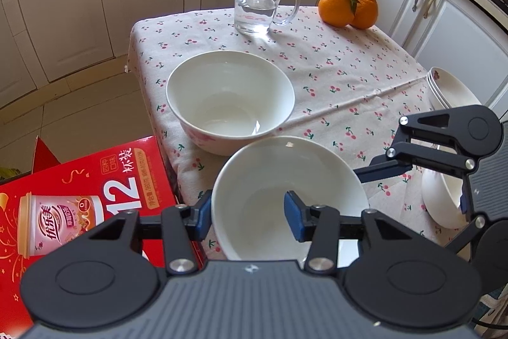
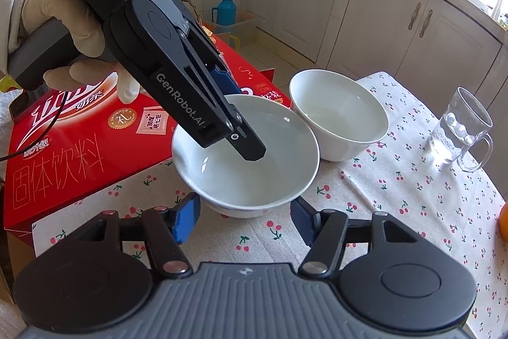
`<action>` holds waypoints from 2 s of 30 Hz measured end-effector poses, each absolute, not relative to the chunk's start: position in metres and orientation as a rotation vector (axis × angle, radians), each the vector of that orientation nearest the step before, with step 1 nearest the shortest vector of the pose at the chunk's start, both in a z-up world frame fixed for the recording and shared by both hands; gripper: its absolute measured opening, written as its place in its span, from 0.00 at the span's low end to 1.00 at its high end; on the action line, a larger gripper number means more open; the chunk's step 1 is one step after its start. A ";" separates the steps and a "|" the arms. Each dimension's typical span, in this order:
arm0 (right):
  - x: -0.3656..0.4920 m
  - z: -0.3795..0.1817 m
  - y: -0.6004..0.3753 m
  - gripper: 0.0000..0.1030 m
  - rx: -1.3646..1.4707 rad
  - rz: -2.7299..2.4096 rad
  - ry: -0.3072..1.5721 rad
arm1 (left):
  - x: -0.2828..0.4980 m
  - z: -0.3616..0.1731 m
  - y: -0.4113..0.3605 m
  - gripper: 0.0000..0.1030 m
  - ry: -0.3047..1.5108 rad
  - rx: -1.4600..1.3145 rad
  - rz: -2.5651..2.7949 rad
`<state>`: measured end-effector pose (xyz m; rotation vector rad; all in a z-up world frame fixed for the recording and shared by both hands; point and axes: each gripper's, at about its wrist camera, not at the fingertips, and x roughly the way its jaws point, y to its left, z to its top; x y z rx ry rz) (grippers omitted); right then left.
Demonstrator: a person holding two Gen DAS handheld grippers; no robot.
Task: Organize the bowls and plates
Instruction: 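Grasp the rim of a white bowl with the left gripper, then carry the held bowl with the left gripper and lower it into another white bowl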
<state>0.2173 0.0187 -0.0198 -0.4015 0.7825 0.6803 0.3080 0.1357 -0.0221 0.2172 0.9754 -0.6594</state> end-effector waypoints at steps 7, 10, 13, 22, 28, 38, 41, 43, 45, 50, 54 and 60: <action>0.216 -0.017 0.017 0.66 -0.391 0.674 0.789 | 0.305 -0.021 0.130 0.45 0.974 0.241 -0.659; 0.214 -0.014 0.014 0.66 -0.374 0.676 0.795 | 0.301 -0.019 0.128 0.45 0.971 0.246 -0.660; 0.210 -0.010 0.011 0.66 -0.373 0.673 0.790 | 0.297 -0.015 0.125 0.45 0.960 0.251 -0.668; 0.193 0.000 -0.006 0.66 -0.369 0.646 0.777 | 0.280 0.001 0.105 0.45 0.931 0.288 -0.698; 0.176 0.012 -0.025 0.66 -0.343 0.627 0.765 | 0.268 0.012 0.087 0.45 0.910 0.315 -0.717; 0.149 0.029 -0.056 0.66 -0.313 0.580 0.736 | 0.248 0.030 0.052 0.45 0.874 0.367 -0.765; 0.141 0.033 -0.066 0.66 -0.306 0.559 0.726 | 0.243 0.033 0.040 0.45 0.863 0.381 -0.781; 0.137 0.035 -0.074 0.66 -0.302 0.544 0.720 | 0.239 0.036 0.031 0.45 0.855 0.392 -0.792; 0.132 0.037 -0.081 0.66 -0.296 0.530 0.716 | 0.236 0.038 0.023 0.45 0.848 0.403 -0.804; 0.120 0.041 -0.098 0.66 -0.282 0.499 0.708 | 0.231 0.042 0.003 0.45 0.834 0.424 -0.835; 0.110 0.043 -0.110 0.66 -0.275 0.472 0.703 | 0.224 0.043 -0.013 0.45 0.826 0.440 -0.858; 0.097 0.045 -0.128 0.66 -0.259 0.438 0.701 | 0.218 0.040 -0.036 0.45 0.827 0.458 -0.892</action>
